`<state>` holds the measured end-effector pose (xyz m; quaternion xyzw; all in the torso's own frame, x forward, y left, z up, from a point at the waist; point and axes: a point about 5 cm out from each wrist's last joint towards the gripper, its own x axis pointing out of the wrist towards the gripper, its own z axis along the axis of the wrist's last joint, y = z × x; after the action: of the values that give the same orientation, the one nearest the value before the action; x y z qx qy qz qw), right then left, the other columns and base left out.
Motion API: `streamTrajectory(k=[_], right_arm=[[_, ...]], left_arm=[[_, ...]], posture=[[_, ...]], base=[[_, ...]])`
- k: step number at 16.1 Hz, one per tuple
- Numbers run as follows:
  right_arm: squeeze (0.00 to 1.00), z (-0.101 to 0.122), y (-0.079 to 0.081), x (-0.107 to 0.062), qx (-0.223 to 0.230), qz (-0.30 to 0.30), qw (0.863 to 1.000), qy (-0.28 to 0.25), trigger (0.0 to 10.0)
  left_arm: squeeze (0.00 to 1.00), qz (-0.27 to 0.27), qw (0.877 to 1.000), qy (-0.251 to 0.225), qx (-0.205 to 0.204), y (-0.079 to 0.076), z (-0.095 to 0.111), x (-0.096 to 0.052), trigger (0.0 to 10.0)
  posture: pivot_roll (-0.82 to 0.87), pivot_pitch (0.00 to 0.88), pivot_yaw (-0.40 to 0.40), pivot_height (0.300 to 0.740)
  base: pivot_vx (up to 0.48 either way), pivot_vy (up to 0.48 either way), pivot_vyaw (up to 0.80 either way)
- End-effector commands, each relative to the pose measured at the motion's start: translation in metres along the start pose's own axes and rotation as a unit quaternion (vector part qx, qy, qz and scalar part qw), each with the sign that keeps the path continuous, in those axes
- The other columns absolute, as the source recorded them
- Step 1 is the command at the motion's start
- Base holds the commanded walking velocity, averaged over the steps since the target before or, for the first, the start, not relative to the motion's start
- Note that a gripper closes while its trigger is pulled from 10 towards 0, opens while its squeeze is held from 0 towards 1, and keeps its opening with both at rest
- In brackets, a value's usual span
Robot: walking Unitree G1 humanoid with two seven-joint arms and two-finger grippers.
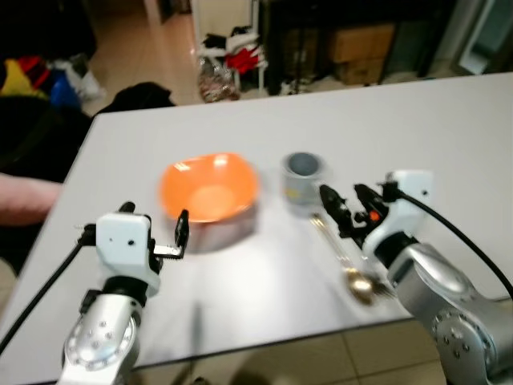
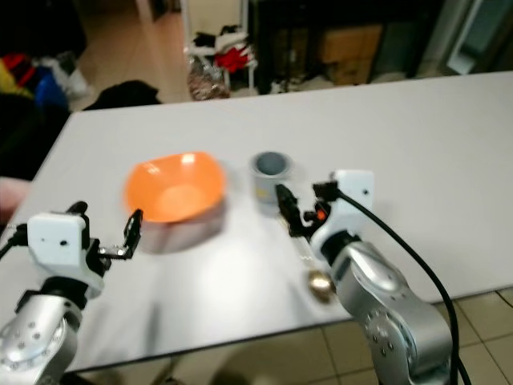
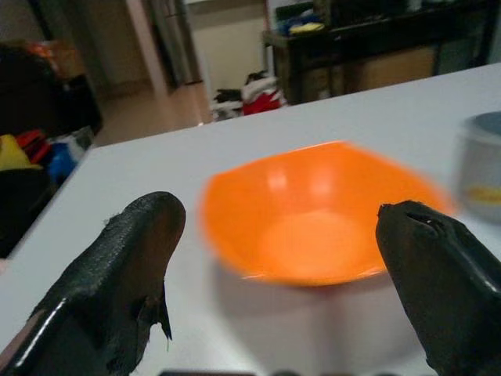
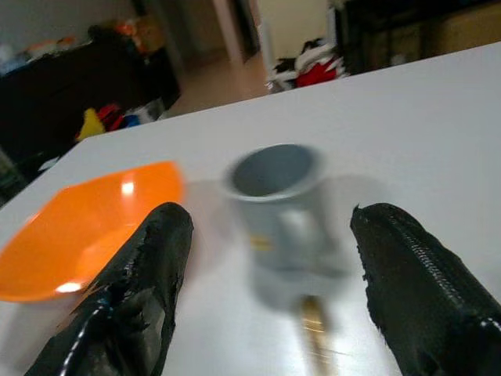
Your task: Setting the table
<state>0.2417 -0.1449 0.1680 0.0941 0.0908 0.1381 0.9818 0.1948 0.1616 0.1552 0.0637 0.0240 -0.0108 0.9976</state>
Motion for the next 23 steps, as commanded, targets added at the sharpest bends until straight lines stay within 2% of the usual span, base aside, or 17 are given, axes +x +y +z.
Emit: streamTrajectory(k=[1,5,10,16,18,20,23], right_arm=[[0.00,-0.011,0.003,0.003,-0.037,0.017,0.999,0.008,10.0],[0.00,-0.010,0.007,0.004,-0.044,0.043,0.998,-0.024,10.0],[0.00,-0.021,0.014,0.005,-0.063,0.086,0.994,-0.018,10.0],[0.00,-0.031,0.002,-0.002,-0.064,0.055,0.996,-0.017,10.0],[0.00,-0.034,-0.003,-0.004,-0.071,0.050,0.996,-0.017,10.0],[0.00,-0.035,0.000,-0.004,-0.055,0.066,0.996,-0.016,10.0],[0.00,-0.037,0.004,-0.005,-0.056,0.097,0.994,-0.012,10.0]], left_arm=[[0.00,0.000,1.000,-0.012,0.020,-0.001,0.003,0.002,10.0],[0.00,0.029,0.999,-0.008,0.015,0.006,0.001,0.001,10.0],[0.00,0.023,1.000,-0.007,0.018,0.002,-0.001,-0.003,10.0],[0.00,0.031,0.999,0.007,0.027,0.006,-0.012,-0.009,10.0],[0.00,0.037,0.999,0.001,0.023,0.010,-0.011,-0.008,10.0],[0.00,0.022,0.999,0.002,0.043,0.008,-0.012,-0.009,10.0],[0.00,0.020,0.999,0.002,0.032,0.007,-0.011,-0.011,10.0]], posture=[[-0.07,0.000,0.085,0.740],[-0.07,0.000,0.076,0.740],[-0.05,0.000,0.059,0.740],[-0.05,0.000,0.065,0.740],[-0.05,0.000,0.071,0.740],[-0.05,0.000,0.071,0.740],[-0.05,0.000,0.070,0.740]], base=[[0.000,-0.480,0.00],[0.000,-0.480,0.00],[0.000,-0.480,0.00],[0.000,-0.480,0.00],[0.000,-0.208,0.80],[0.000,0.000,0.80],[0.000,0.000,0.80]])
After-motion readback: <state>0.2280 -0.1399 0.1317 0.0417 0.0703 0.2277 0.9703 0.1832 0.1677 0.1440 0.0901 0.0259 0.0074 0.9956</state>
